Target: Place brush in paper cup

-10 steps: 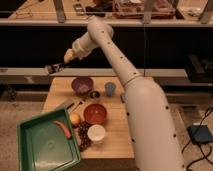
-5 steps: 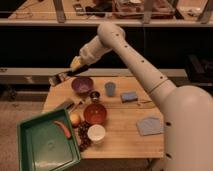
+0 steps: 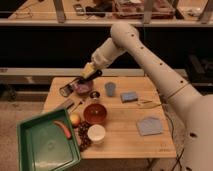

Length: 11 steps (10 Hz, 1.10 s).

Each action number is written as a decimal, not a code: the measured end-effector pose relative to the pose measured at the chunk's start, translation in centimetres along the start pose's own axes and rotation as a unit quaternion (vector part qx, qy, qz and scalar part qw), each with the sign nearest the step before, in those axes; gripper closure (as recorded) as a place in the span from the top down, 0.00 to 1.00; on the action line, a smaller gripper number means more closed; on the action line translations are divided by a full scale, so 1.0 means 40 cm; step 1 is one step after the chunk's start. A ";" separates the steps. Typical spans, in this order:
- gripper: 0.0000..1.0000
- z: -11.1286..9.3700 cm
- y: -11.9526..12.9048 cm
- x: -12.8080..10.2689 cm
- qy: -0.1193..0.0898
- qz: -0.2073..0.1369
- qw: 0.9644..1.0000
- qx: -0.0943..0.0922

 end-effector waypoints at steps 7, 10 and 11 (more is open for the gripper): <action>0.00 -0.069 0.036 -0.205 -0.051 -0.065 0.997 0.003; 0.00 -0.099 0.044 -0.250 -0.070 -0.101 0.992 0.009; 0.00 -0.109 0.050 -0.267 -0.087 -0.107 0.990 0.006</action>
